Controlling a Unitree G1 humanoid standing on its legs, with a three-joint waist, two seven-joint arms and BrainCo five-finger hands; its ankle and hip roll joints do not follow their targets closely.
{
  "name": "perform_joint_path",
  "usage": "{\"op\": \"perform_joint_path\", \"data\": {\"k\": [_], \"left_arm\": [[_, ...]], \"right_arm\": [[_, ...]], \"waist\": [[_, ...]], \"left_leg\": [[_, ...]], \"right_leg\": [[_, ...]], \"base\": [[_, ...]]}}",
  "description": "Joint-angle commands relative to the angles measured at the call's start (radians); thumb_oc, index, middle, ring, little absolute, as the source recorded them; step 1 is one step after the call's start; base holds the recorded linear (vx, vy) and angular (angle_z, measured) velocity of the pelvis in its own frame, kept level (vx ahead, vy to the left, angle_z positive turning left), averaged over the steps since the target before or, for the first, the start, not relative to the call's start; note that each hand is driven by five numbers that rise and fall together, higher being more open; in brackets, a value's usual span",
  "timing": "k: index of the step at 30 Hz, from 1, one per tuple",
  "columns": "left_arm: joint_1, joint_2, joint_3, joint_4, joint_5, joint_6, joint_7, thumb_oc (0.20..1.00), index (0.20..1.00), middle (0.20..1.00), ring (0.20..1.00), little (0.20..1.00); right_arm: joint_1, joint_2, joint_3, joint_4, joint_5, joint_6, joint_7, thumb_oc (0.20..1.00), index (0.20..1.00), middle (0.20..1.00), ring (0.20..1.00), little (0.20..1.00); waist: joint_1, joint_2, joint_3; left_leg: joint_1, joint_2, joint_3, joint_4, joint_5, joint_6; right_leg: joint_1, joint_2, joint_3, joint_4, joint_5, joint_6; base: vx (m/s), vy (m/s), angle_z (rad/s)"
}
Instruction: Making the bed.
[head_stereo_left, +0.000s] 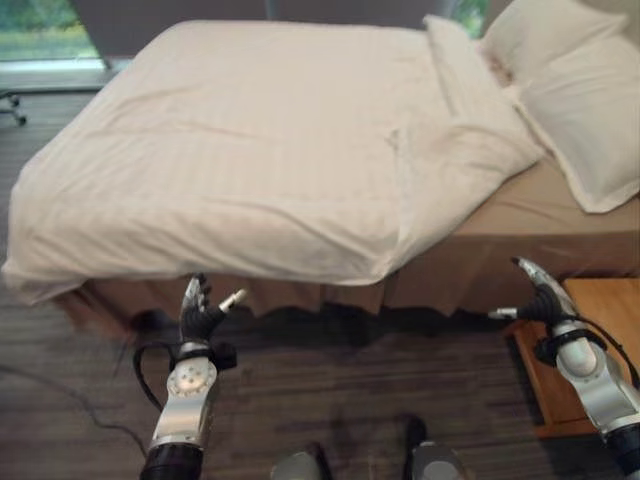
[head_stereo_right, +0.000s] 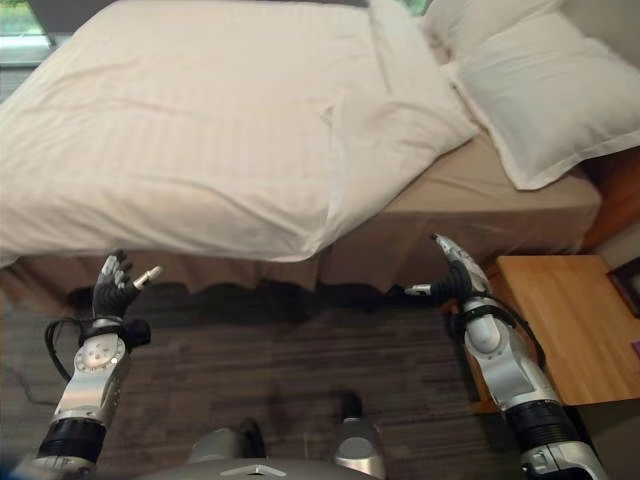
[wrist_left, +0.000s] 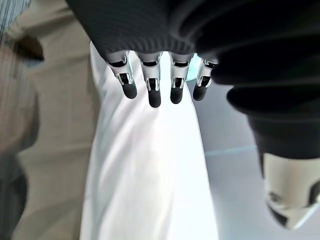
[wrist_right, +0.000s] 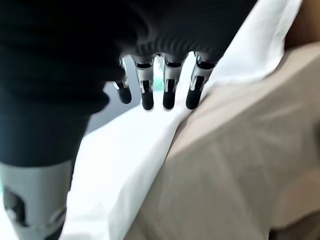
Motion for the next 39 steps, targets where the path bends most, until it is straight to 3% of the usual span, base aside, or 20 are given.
{"op": "perform_joint_path", "data": {"k": [1, 4, 6, 9, 11, 12, 14, 16, 18, 20, 22, 23, 24, 26, 28, 31, 33, 34, 37, 39], "left_arm": [[0.003, 0.044, -0.031, -0.086, 0.016, -0.081, 0.039, 1.0, 1.0, 1.0, 1.0, 1.0], [0.022, 0.032, -0.034, -0.105, 0.005, -0.089, 0.037, 1.0, 1.0, 1.0, 1.0, 1.0], [0.02, 0.03, -0.044, -0.113, -0.019, -0.09, 0.038, 1.0, 1.0, 1.0, 1.0, 1.0], [0.024, 0.036, -0.042, -0.115, -0.027, -0.084, 0.027, 1.0, 1.0, 1.0, 1.0, 1.0], [0.034, 0.036, -0.04, -0.117, -0.023, -0.078, 0.017, 1.0, 1.0, 1.0, 1.0, 1.0], [0.038, 0.04, -0.044, -0.119, -0.003, -0.071, 0.009, 1.0, 1.0, 1.0, 1.0, 1.0], [0.046, 0.043, -0.038, -0.116, 0.01, -0.07, 0.007, 1.0, 1.0, 1.0, 1.0, 1.0], [0.047, 0.052, -0.027, -0.114, 0.016, -0.07, 0.008, 1.0, 1.0, 1.0, 1.0, 1.0], [0.056, 0.059, -0.013, -0.116, 0.012, -0.068, 0.006, 1.0, 1.0, 1.0, 1.0, 1.0], [0.087, 0.067, 0.0, -0.12, 0.02, -0.053, -0.003, 1.0, 1.0, 1.0, 1.0, 1.0], [0.089, 0.073, 0.003, -0.136, 0.036, -0.05, -0.005, 1.0, 1.0, 1.0, 1.0, 1.0], [0.071, 0.086, 0.001, -0.14, 0.042, -0.039, -0.004, 1.0, 1.0, 1.0, 1.0, 1.0], [0.069, 0.087, 0.001, -0.139, 0.043, -0.038, -0.003, 1.0, 1.0, 1.0, 1.0, 1.0], [0.031, 0.111, -0.017, -0.144, 0.047, -0.039, 0.008, 1.0, 1.0, 1.0, 1.0, 1.0], [-0.023, 0.131, -0.026, -0.126, 0.037, -0.039, 0.02, 1.0, 1.0, 1.0, 1.0, 1.0], [-0.073, 0.155, -0.041, -0.103, 0.023, -0.044, 0.024, 1.0, 1.0, 1.0, 1.0, 1.0], [-0.091, 0.163, -0.051, -0.097, 0.018, -0.048, 0.023, 1.0, 1.0, 1.0, 1.0, 1.0], [-0.122, 0.176, -0.07, -0.094, 0.007, -0.061, 0.028, 1.0, 1.0, 1.0, 1.0, 1.0], [-0.166, 0.201, -0.079, -0.067, -0.012, -0.068, 0.043, 1.0, 1.0, 1.0, 1.0, 1.0], [-0.187, 0.21, -0.088, -0.041, -0.012, -0.07, 0.045, 1.0, 1.0, 1.0, 1.0, 1.0]], "right_arm": [[-0.102, 0.024, 0.015, 0.01, -0.033, -0.026, -0.042, 1.0, 1.0, 1.0, 1.0, 1.0], [-0.133, 0.017, 0.047, 0.006, -0.025, -0.033, -0.044, 1.0, 1.0, 1.0, 1.0, 1.0], [-0.155, -0.005, 0.066, 0.017, -0.022, -0.023, -0.051, 1.0, 1.0, 1.0, 1.0, 1.0], [-0.156, -0.026, 0.054, 0.014, -0.02, -0.012, -0.043, 1.0, 1.0, 1.0, 1.0, 1.0], [-0.152, -0.042, 0.044, 0.021, -0.02, -0.006, -0.041, 1.0, 1.0, 1.0, 1.0, 1.0], [-0.157, -0.046, 0.049, 0.031, -0.024, -0.006, -0.036, 1.0, 1.0, 1.0, 1.0, 1.0], [-0.154, -0.049, 0.051, 0.04, -0.027, -0.01, -0.037, 1.0, 1.0, 1.0, 1.0, 1.0], [-0.146, -0.061, 0.043, 0.051, -0.028, -0.013, -0.038, 1.0, 1.0, 1.0, 1.0, 1.0], [-0.138, -0.075, 0.03, 0.058, -0.026, -0.012, -0.038, 1.0, 1.0, 1.0, 1.0, 1.0], [-0.125, -0.069, 0.031, 0.03, -0.037, -0.012, -0.019, 1.0, 1.0, 1.0, 1.0, 1.0], [-0.118, -0.051, 0.03, 0.012, -0.044, -0.016, -0.016, 1.0, 1.0, 1.0, 1.0, 1.0], [-0.125, -0.035, 0.039, 0.009, -0.06, -0.014, -0.013, 1.0, 1.0, 1.0, 1.0, 1.0], [-0.127, -0.034, 0.039, 0.01, -0.061, -0.014, -0.014, 1.0, 1.0, 1.0, 1.0, 1.0], [-0.168, -0.025, 0.062, 0.013, -0.067, -0.015, -0.027, 1.0, 1.0, 1.0, 1.0, 1.0], [-0.211, -0.005, 0.078, 0.024, -0.055, -0.01, -0.035, 1.0, 1.0, 1.0, 1.0, 1.0], [-0.274, -0.018, 0.098, 0.037, -0.05, 0.002, -0.039, 1.0, 1.0, 1.0, 1.0, 1.0], [-0.287, -0.027, 0.104, 0.049, -0.049, 0.002, -0.042, 1.0, 1.0, 1.0, 1.0, 1.0], [-0.307, -0.04, 0.113, 0.073, -0.041, 0.004, -0.048, 1.0, 1.0, 1.0, 1.0, 1.0], [-0.344, -0.044, 0.114, 0.149, -0.043, 0.03, -0.074, 1.0, 1.0, 1.0, 1.0, 1.0], [-0.372, -0.053, 0.127, 0.189, -0.057, 0.036, -0.082, 1.0, 1.0, 1.0, 1.0, 1.0]], "waist": [[0.022, -0.005, -0.042], [0.037, 0.007, -0.034], [0.059, -0.033, 0.0], [0.074, -0.051, 0.023], [0.08, -0.05, 0.023], [0.076, -0.04, 0.014], [0.073, -0.028, 0.005], [0.061, -0.008, -0.005], [0.043, -0.001, -0.015], [0.03, 0.012, -0.038], [0.029, 0.006, -0.054], [0.021, -0.002, -0.05], [0.022, -0.003, -0.048], [0.011, -0.011, -0.03], [0.005, -0.018, -0.019], [0.008, -0.023, -0.02], [0.003, -0.022, -0.025], [-0.007, -0.032, -0.034], [0.004, -0.035, -0.034], [0.009, -0.031, -0.031]], "left_leg": [[0.376, 0.031, -0.025, -0.283, -0.016, -0.056], [0.295, 0.089, -0.046, -0.026, 0.1, -0.116], [0.152, 0.134, -0.049, 0.25, 0.232, -0.141], [0.071, 0.172, 0.038, 0.311, 0.181, -0.115], [0.008, 0.15, 0.096, 0.246, 0.139, -0.093], [-0.009, 0.107, 0.158, 0.094, 0.104, -0.066], [0.001, 0.086, 0.191, -0.029, 0.129, -0.081], [-0.008, 0.095, 0.269, -0.189, 0.214, -0.097], [-0.005, 0.117, 0.335, -0.258, 0.249, -0.096], [0.044, 0.092, 0.33, -0.324, 0.263, -0.072], [0.084, 0.062, 0.317, -0.355, 0.249, -0.043], [0.13, 0.045, 0.321, -0.36, 0.211, -0.01], [0.129, 0.041, 0.322, -0.36, 0.207, -0.005], [0.17, 0.038, 0.32, -0.365, 0.178, 0.019], [0.191, 0.04, 0.322, -0.365, 0.156, 0.027], [0.207, 0.06, 0.314, -0.365, 0.146, 0.009], [0.209, 0.071, 0.298, -0.365, 0.141, -0.004], [0.217, 0.074, 0.272, -0.365, 0.133, -0.022], [0.239, 0.106, 0.225, -0.365, 0.114, -0.056], [0.246, 0.109, 0.218, -0.365, 0.107, -0.061]], "right_leg": [[-0.034, 0.042, -0.016, 0.004, 0.023, -0.037], [0.057, 0.074, -0.027, -0.031, -0.022, -0.093], [0.129, 0.079, -0.041, -0.063, -0.055, -0.148], [0.174, 0.079, -0.047, -0.068, -0.086, -0.15], [0.195, 0.074, -0.039, -0.068, -0.108, -0.138], [0.207, 0.082, -0.031, -0.068, -0.125, -0.119], [0.229, 0.089, -0.022, -0.068, -0.15, -0.101], [0.259, 0.099, -0.035, -0.068, -0.173, -0.087], [0.287, 0.101, -0.048, -0.068, -0.18, -0.077], [0.312, 0.112, -0.038, -0.061, -0.175, -0.071], [0.302, 0.1, -0.036, 0.054, -0.182, -0.059], [0.245, 0.07, -0.048, 0.236, -0.131, -0.019], [0.236, 0.064, -0.044, 0.251, -0.136, -0.014], [0.14, 0.022, -0.04, 0.457, -0.046, 0.031], [0.043, -0.029, -0.039, 0.572, -0.031, 0.034], [0.014, -0.084, -0.076, 0.448, -0.05, 0.006], [0.014, -0.078, -0.085, 0.345, -0.059, -0.007], [0.009, -0.058, -0.038, 0.142, -0.068, -0.006], [-0.044, -0.084, 0.029, -0.058, 0.033, 0.041], [-0.054, -0.085, 0.02, -0.061, 0.023, 0.045]], "base": [[0.26, -0.226, 0.67], [0.3, -0.3, 0.08], [0.25, -0.382, -0.06], [0.22, -0.234, -0.01], [0.31, -0.044, -0.05], [0.48, 0.089, 0.01], [0.35, 0.099, -0.11], [0.28, 0.107, -0.14], [0.38, 0.125, -0.16], [0.43, 0.152, -0.15], [0.43, 0.194, -0.43], [0.31, 0.172, -0.51], [0.28, 0.147, -0.49], [0.23, 0.107, -0.14], [0.21, 0.049, 0.14], [0.24, -0.103, 0.45], [0.28, -0.146, 0.23], [0.3, -0.167, 0.22], [0.38, -0.228, 0.58], [0.23, -0.141, 0.8]]}}
